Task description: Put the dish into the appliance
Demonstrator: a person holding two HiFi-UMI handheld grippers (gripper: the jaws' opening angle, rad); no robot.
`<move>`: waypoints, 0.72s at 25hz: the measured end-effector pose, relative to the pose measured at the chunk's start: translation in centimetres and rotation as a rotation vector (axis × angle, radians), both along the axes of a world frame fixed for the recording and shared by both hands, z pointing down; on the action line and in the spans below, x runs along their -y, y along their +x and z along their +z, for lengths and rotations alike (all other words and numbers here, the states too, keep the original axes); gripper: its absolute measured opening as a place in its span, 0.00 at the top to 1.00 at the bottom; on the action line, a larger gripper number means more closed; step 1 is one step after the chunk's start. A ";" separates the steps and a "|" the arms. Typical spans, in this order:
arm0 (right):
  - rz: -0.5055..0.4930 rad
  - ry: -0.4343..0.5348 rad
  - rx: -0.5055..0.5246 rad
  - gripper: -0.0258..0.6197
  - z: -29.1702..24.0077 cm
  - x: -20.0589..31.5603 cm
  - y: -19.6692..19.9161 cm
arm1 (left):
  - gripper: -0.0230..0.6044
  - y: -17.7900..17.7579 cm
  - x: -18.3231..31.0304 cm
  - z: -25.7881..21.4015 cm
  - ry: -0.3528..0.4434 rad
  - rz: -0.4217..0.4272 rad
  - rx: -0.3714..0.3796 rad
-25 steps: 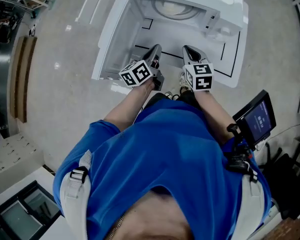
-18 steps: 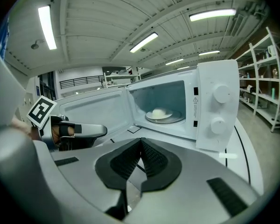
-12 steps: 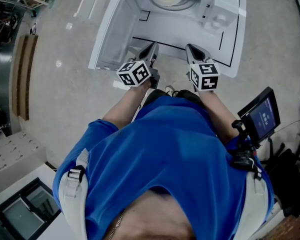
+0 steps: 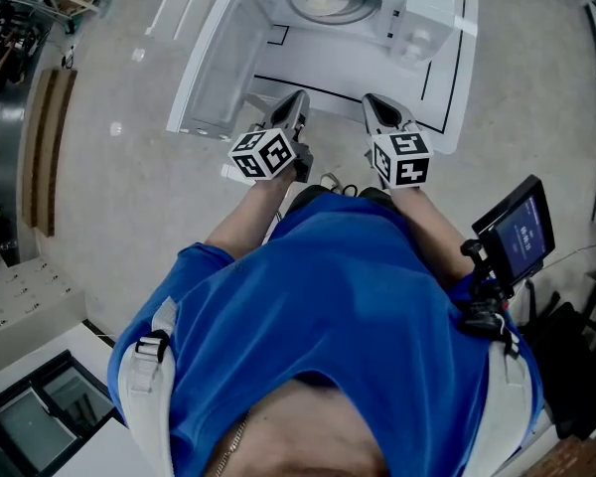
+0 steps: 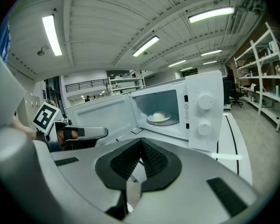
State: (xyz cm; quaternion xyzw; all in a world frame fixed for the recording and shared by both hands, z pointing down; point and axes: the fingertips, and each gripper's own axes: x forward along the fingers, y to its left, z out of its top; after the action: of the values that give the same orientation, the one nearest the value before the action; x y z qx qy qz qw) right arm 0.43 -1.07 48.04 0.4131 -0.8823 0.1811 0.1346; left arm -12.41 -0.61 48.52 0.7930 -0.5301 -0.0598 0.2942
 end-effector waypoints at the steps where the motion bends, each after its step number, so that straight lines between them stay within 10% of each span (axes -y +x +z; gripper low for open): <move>1: -0.002 0.000 0.001 0.96 0.1 0.1 0.1 | 0.95 0.1 0.0 0.0 0.001 -0.002 0.002; 18: -0.012 0.003 0.008 0.96 -0.1 0.7 -0.2 | 0.95 0.3 0.2 -0.2 0.008 0.006 0.011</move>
State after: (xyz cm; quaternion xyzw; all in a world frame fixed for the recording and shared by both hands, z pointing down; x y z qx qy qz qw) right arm 0.27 -1.74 47.97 0.4074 -0.8855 0.1805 0.1316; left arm -12.16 -0.80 48.37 0.7960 -0.5292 -0.0568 0.2882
